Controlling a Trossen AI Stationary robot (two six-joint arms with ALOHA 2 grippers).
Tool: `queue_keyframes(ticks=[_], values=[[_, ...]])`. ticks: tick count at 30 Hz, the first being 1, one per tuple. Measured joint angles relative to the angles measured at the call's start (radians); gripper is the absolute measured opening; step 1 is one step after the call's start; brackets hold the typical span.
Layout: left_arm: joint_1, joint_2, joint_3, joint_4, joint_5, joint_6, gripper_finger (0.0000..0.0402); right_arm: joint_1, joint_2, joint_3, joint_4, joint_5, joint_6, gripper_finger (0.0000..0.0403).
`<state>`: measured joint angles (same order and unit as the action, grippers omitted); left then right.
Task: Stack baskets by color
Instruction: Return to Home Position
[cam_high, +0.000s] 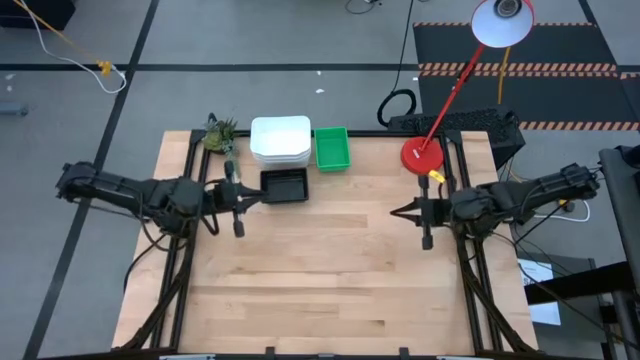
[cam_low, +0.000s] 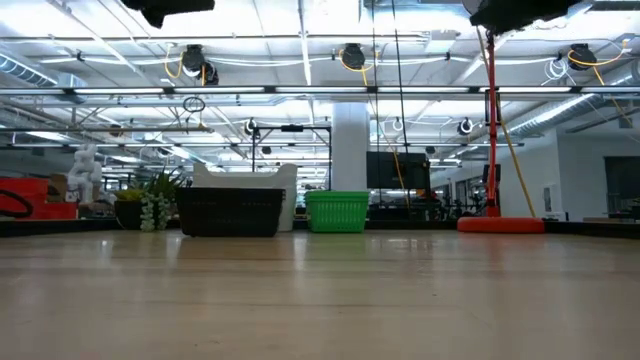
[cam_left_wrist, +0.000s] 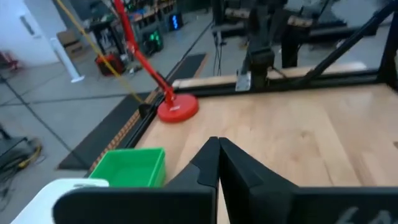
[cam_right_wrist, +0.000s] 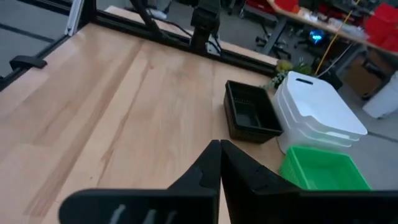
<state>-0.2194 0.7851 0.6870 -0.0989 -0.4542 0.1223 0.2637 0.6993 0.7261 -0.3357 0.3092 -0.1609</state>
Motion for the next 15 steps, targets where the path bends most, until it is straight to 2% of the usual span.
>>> queue_keyframes(ticks=[7, 11, 15], values=[[0.122, -0.036, -0.14, 0.186, 0.216, 0.027, 0.0004, -0.001, -0.151, -0.122, 0.048, -0.001, -0.047, 0.0001], [0.203, -0.032, -0.233, 0.355, 0.343, 0.037, 0.0009, -0.001, -0.225, -0.195, 0.124, -0.005, -0.072, 0.0001], [0.295, -0.027, -0.34, 0.515, 0.464, 0.031, 0.0005, -0.001, -0.268, -0.267, 0.197, -0.057, -0.116, 0.0001]])
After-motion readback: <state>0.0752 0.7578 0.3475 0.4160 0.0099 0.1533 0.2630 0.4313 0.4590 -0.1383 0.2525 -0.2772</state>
